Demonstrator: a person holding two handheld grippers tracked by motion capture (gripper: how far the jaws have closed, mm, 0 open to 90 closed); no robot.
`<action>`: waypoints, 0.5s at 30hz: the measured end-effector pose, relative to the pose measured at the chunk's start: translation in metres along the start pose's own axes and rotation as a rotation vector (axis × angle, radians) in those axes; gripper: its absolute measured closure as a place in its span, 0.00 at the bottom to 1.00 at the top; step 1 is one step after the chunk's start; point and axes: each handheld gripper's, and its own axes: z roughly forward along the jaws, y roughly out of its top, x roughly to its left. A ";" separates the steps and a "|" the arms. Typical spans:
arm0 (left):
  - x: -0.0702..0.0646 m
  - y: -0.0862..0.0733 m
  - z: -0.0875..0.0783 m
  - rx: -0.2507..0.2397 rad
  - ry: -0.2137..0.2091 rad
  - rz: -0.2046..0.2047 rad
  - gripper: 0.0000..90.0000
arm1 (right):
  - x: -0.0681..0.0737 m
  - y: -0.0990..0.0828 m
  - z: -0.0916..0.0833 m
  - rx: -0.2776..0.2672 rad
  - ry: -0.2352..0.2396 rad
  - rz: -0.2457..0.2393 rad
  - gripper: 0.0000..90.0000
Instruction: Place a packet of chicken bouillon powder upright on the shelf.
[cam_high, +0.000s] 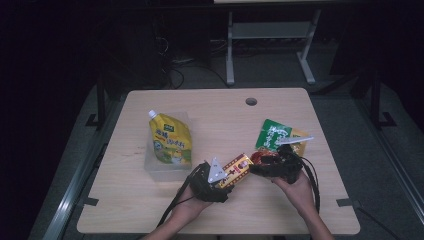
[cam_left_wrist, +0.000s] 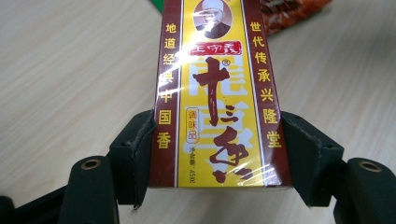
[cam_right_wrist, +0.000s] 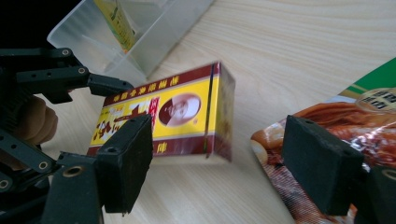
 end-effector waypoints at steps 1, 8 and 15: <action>0.000 0.000 0.000 0.000 0.000 0.000 0.36 | 0.000 0.000 0.000 0.000 0.000 0.000 0.27; 0.000 0.005 0.001 -0.020 0.033 -0.007 0.36 | -0.004 -0.001 0.008 0.011 0.041 0.055 0.27; -0.001 0.009 0.003 -0.050 0.049 -0.020 0.36 | -0.009 -0.001 0.015 0.015 0.111 0.128 0.30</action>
